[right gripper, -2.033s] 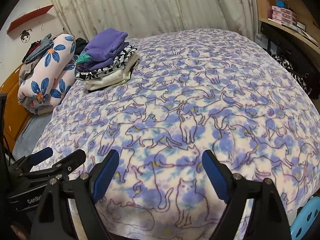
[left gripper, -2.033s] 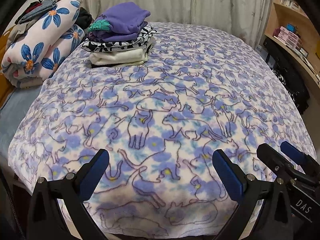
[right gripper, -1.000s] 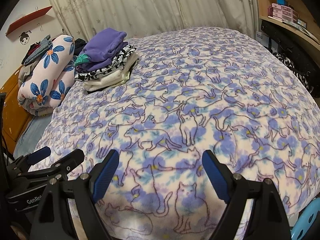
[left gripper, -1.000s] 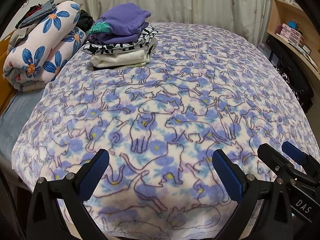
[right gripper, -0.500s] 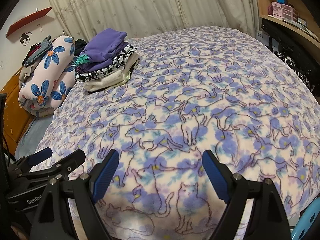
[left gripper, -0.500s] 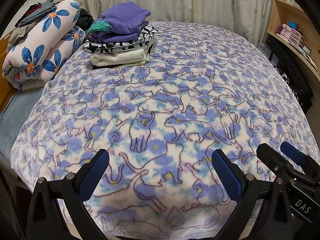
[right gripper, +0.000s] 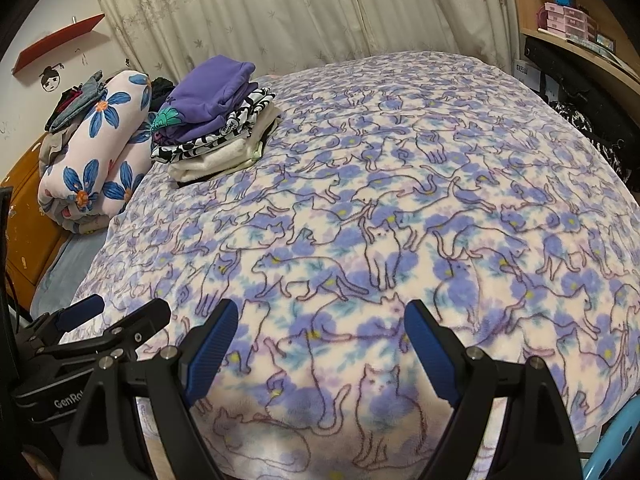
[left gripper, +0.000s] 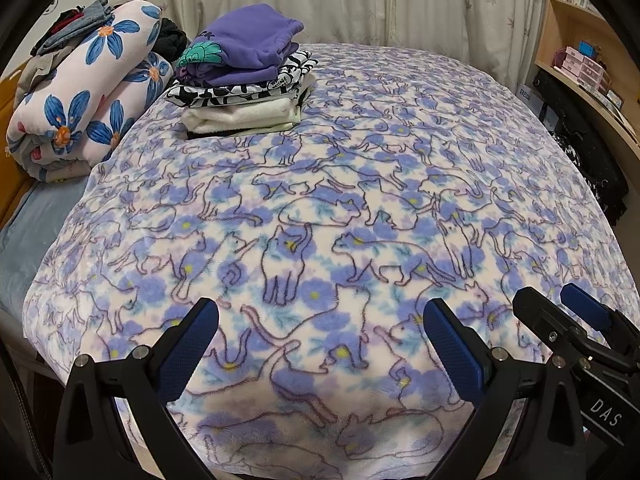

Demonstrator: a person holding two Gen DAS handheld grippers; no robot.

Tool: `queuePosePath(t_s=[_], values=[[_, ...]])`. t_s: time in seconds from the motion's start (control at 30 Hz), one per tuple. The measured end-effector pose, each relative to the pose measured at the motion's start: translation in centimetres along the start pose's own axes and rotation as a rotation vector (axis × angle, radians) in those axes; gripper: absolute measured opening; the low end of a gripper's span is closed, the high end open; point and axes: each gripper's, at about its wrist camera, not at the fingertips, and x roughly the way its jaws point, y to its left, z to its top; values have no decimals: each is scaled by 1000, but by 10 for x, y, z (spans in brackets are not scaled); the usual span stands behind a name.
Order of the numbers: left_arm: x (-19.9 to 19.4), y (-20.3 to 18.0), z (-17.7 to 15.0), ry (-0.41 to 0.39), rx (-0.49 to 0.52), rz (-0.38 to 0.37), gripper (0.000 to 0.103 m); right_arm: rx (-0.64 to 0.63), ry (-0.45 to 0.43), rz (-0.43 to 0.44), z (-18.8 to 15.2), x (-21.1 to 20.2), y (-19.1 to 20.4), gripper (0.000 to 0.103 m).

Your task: Fold large clothes

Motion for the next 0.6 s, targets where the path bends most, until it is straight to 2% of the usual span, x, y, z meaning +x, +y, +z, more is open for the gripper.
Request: queuePosePath(t_s=[0.6], values=[[1, 0, -1, 3, -2, 1, 101, 3, 0, 0, -1, 2, 0, 85]])
